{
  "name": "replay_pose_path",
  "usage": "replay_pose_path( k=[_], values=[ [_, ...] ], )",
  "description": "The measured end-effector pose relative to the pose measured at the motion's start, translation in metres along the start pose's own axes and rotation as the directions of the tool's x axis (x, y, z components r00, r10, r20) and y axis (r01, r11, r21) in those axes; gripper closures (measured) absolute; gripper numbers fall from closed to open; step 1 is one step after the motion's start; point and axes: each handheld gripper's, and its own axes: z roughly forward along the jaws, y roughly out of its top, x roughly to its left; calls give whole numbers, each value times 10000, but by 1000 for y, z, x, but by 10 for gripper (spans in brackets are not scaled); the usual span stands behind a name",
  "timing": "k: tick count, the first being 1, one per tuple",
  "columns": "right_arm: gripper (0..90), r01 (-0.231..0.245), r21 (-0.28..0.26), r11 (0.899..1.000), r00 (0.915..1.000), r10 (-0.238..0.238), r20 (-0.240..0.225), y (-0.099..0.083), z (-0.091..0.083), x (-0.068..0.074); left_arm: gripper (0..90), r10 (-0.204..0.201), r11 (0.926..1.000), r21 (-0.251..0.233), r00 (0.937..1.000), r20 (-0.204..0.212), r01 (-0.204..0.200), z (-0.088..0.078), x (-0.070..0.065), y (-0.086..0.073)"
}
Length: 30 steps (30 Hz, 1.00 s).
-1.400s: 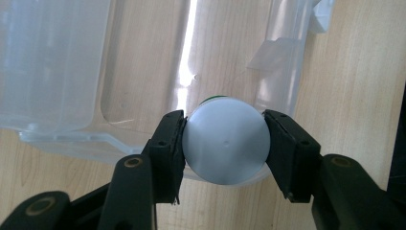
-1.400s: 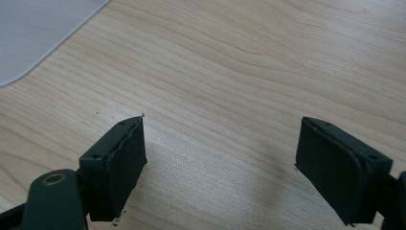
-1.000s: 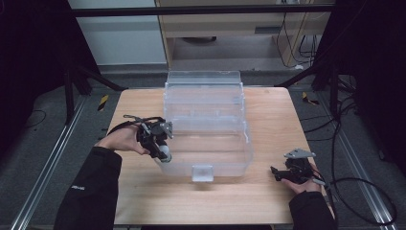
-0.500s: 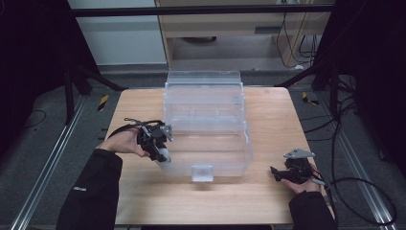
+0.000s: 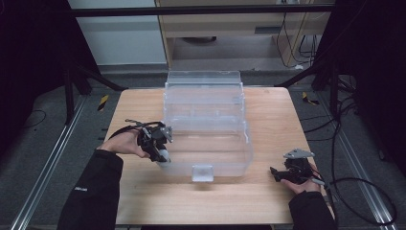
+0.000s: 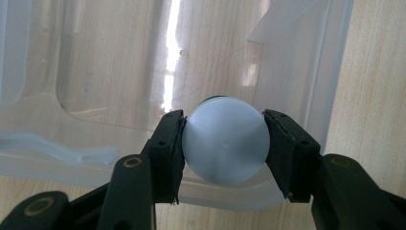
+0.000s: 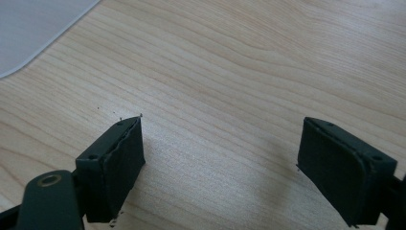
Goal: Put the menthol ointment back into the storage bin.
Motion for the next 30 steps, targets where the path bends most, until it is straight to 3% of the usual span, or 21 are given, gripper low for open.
replay_pose_path(
  k=[15,30],
  values=[
    [156,-44,15,10000,10000,44,-19,0,0,0,497,25,9999,119,10000,-29,-25,3,0,0],
    [156,-64,-3,10000,10000,64,-17,0,-1,0,502,-92,9996,-273,9995,-297,84,-8,-2,-5]
  ],
)
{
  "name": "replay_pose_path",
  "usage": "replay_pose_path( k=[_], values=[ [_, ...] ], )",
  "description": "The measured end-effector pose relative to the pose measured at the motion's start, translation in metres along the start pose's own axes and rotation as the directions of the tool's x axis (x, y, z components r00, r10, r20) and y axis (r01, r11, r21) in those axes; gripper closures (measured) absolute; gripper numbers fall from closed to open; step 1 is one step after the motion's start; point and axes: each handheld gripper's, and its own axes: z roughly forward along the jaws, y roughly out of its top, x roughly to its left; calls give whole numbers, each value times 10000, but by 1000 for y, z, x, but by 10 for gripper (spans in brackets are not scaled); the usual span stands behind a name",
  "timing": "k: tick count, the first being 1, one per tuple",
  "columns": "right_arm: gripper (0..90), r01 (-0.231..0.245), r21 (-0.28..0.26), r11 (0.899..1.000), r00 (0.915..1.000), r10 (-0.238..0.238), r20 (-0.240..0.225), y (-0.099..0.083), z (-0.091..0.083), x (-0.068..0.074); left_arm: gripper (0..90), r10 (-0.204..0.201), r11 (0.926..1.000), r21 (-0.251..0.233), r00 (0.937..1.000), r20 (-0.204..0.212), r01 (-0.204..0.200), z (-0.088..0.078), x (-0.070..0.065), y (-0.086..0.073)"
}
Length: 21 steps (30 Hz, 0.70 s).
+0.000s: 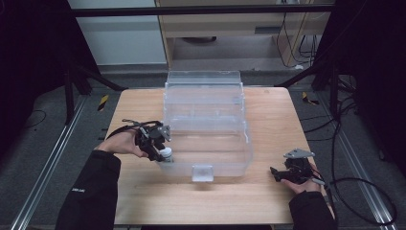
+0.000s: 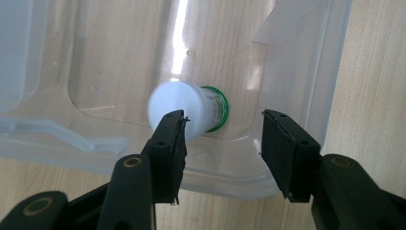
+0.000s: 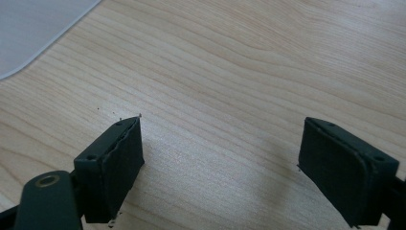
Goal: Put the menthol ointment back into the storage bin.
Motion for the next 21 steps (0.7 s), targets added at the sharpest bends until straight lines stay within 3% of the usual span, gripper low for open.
replay_pose_path(
  k=[8,15,17,21],
  values=[
    [156,-12,-23,10000,10000,12,23,0,0,0,493,-215,9984,-533,9995,-236,202,-14,-3,-3],
    [156,-52,-88,9999,10000,52,61,0,-2,-1,446,-675,9888,-1382,9951,-718,572,-34,-10,-12],
    [156,-93,-109,9999,9999,94,63,0,-2,-1,412,-966,9815,-1749,9902,-1011,779,-39,-13,-16],
    [159,-173,-160,9997,9998,174,73,0,-3,-1,344,-1649,9595,-2541,9736,-1576,1214,-45,-18,-26]
  ],
)
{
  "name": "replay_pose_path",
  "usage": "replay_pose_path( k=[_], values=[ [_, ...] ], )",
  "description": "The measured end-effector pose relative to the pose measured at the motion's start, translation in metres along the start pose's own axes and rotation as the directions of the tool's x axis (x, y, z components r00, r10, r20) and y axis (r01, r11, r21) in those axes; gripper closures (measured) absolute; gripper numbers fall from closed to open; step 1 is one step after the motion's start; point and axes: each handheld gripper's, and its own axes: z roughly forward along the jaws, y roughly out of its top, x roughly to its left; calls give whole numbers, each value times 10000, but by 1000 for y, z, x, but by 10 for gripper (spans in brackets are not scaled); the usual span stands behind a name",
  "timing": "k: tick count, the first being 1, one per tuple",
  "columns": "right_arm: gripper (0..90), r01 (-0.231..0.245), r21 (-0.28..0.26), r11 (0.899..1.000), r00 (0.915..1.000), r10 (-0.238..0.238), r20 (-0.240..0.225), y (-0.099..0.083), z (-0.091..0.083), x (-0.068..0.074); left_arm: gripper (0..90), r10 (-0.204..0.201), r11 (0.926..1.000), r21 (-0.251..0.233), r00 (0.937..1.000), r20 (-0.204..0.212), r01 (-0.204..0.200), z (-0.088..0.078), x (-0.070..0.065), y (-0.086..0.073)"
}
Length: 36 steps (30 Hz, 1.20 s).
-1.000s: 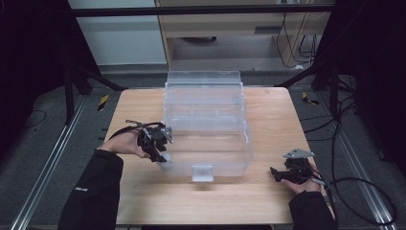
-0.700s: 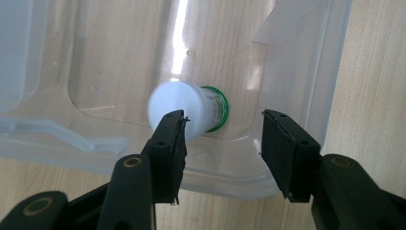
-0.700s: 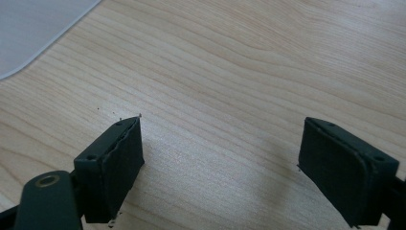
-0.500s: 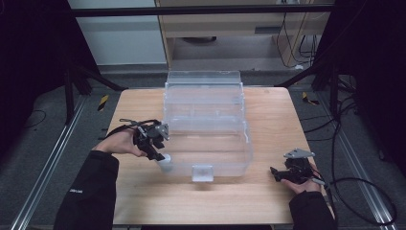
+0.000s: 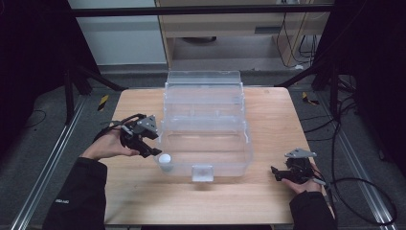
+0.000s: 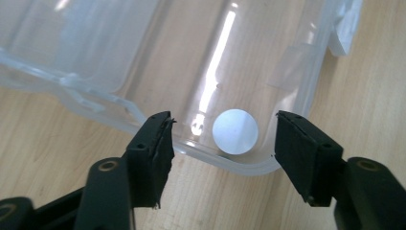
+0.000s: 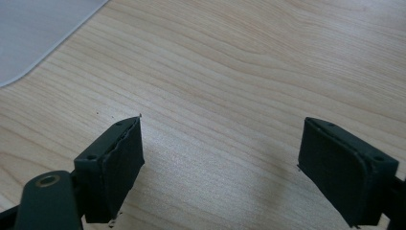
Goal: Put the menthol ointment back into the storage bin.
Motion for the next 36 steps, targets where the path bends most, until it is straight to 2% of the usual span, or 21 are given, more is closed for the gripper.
replay_pose_path(
  k=[3,6,8,11,14,15,17,18,19,21,23,27,29,30,31,32,33,34,35,36],
  values=[
    [162,-31,-86,10000,10000,31,13,0,-1,-1,301,-592,9965,-611,9975,-381,568,-4,-5,-10],
    [163,-145,-134,9998,9999,145,11,0,-3,-1,262,-1124,9897,-980,9908,-760,1048,-5,-12,-20],
    [164,-166,-163,9997,9999,166,-5,0,-3,-1,236,-1588,9802,-1328,9836,-853,1468,-5,-17,-28],
    [165,-156,-159,9998,9999,156,-27,0,-3,-1,223,-2036,9668,-1802,9722,-1155,1811,-4,-23,-41],
    [165,-142,-159,9998,9999,141,-42,0,-4,-1,215,-2611,9479,-2288,9519,-1604,2215,-2,-28,-54],
    [165,-121,-163,9998,9999,121,-9,0,-4,-1,209,-2846,9385,-2512,9428,-1737,2371,0,-30,-59],
    [163,-179,-214,9996,9998,179,-34,0,-5,-1,204,-3375,9169,-2902,9205,-1967,2742,3,-33,-69],
    [162,-237,-238,9994,9997,237,-21,0,-6,-1,205,-3655,9030,-3156,9074,-2072,2917,4,-34,-75],
    [158,-292,-231,9993,9996,290,-57,0,-7,-1,207,-3997,8863,-3390,8910,-2155,3156,6,-35,-80],
    [154,-275,-301,9992,9996,275,-15,-1,-7,-2,207,-4623,8538,-3810,8533,-2412,3548,11,-38,-92],
    [153,-274,-327,9991,9996,274,-14,-1,-8,-2,205,-5370,8067,-4335,8044,-2540,4017,16,-41,-103],
    [152,-409,-445,9982,9992,407,-50,-1,-10,-3,205,-6361,7447,-4750,7138,-2930,4688,29,-42,-123],
    [150,-431,-507,9978,9991,430,-37,-1,-11,-3,204,-6673,7239,-4846,6766,-3113,4910,32,-42,-130],
    [150,-445,-543,9975,9990,443,-46,-1,-12,-4,203,-6815,7108,-5008,6601,-3161,4940,32,-41,-133],
    [147,-535,-557,9970,9986,531,-80,-1,-13,-4,203,-7063,6855,-5246,6361,-3107,5048,32,-41,-137],
    [145,-485,-607,9970,9988,483,-45,-1,-13,-5,202,-7265,6628,-5445,6175,-3014,5140,31,-41,-141],
    [143,-627,-634,9960,9980,622,-96,-2,-14,-5,202,-7404,6472,-5599,6011,-3006,5172,31,-42,-145],
    [141,-561,-680,9961,9984,558,-55,-2,-15,-6,198,-7479,6420,-5642,5860,-3117,5192,31,-43,-149],
    [139,-607,-720,9956,9982,607,-23,-3,-15,-6,194,-7539,6400,-5603,5707,-3255,5259,31,-44,-153],
    [139,-636,-757,9951,9980,635,-38,-3,-16,-6,193,-7624,6325,-5647,5547,-3333,5301,31,-44,-157]
  ],
)
